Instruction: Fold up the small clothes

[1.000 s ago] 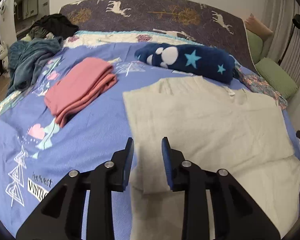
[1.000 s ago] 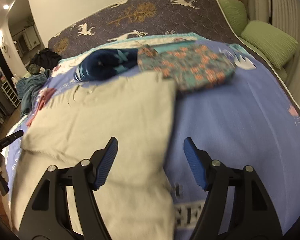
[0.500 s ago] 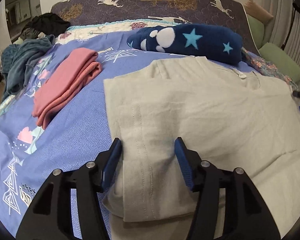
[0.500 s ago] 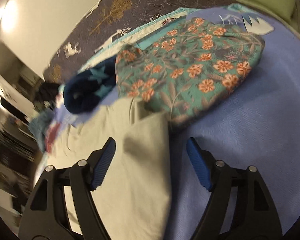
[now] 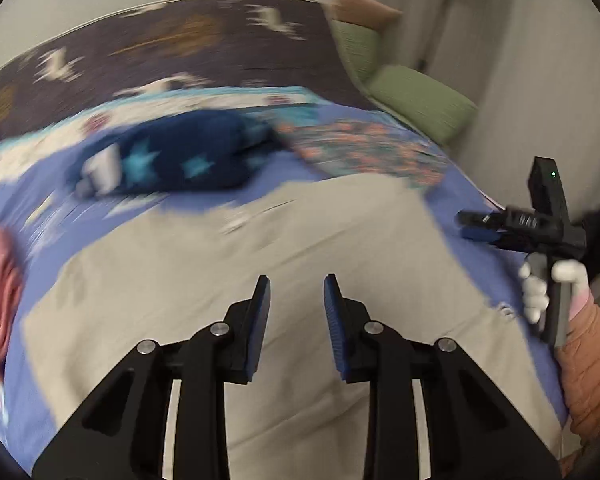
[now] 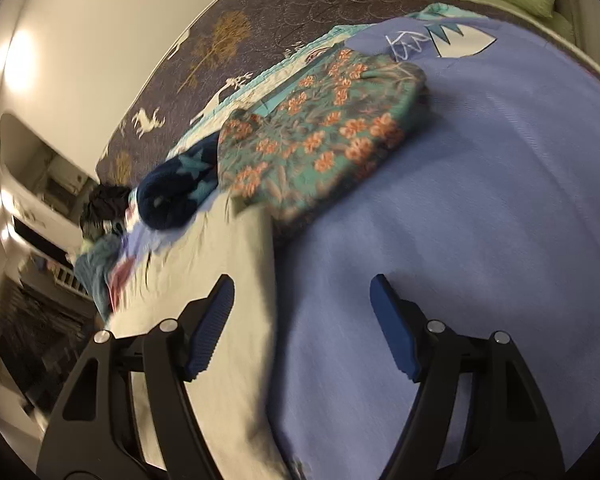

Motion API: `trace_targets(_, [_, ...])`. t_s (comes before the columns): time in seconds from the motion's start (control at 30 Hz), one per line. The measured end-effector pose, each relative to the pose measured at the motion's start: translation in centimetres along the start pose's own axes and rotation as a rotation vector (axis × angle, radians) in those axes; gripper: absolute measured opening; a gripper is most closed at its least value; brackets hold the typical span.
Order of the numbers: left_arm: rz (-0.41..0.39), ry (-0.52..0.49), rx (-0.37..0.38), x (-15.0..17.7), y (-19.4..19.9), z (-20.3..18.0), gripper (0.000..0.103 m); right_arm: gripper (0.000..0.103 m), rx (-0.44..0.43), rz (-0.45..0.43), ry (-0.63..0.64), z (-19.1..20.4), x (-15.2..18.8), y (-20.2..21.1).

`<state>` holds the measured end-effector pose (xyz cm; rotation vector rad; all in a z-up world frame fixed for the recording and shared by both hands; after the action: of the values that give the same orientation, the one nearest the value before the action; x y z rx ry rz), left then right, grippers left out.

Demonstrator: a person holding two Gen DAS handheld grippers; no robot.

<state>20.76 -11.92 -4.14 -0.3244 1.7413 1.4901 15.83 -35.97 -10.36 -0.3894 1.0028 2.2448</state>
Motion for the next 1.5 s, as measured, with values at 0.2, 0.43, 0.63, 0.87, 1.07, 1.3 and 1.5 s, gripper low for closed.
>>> trace_targets(0.2, [0.068,-0.183,0.103,-6.7,-7.2,-11.6,0.043,0.073,0.078,0.004,0.175,1.2,3.3,2.4])
trace_targets(0.43, [0.273,-0.396,-0.046,-8.0,-14.6,-18.6,0.036,0.073,0.066,-0.038,0.169,0.0,4.3,2.8])
trace_targets(0.63, [0.285,-0.291,0.111,-9.0,-13.1,-17.6,0.001,0.073,0.026,-0.053,0.144,-0.6,4.2,3.0])
trace_targets(0.87, [0.159,0.103,0.445,-10.9,-11.4,-11.0,0.001,0.073,0.035,-0.056,0.151,-0.4,4.5,3.0])
trace_targets(1.07, [0.184,0.130,0.436,-10.4,-12.3,-10.5,0.002,0.073,0.035,-0.053,0.146,-0.5,4.6,2.9])
trace_targets(1.3, [0.249,-0.106,0.263,-8.6,-14.3,-14.1,0.037,0.074,0.031,-0.049,0.144,-0.5,4.7,2.8])
trace_targets(1.5, [0.171,0.005,0.258,-9.2,-15.0,-13.8,0.001,0.074,0.029,-0.053,0.145,-0.5,4.7,2.9])
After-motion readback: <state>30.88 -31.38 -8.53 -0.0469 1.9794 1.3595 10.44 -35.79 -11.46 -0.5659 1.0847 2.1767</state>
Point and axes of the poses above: each gripper's, at about its wrist camera, not at the fingertips, and y roughly against the way its jaws point, z to its left, x to its underside, the point moved 5 cm from there along -y, roughly the way its jaws point, and after that the axes turned 12 degrees about -x, right-handed, at the moved point
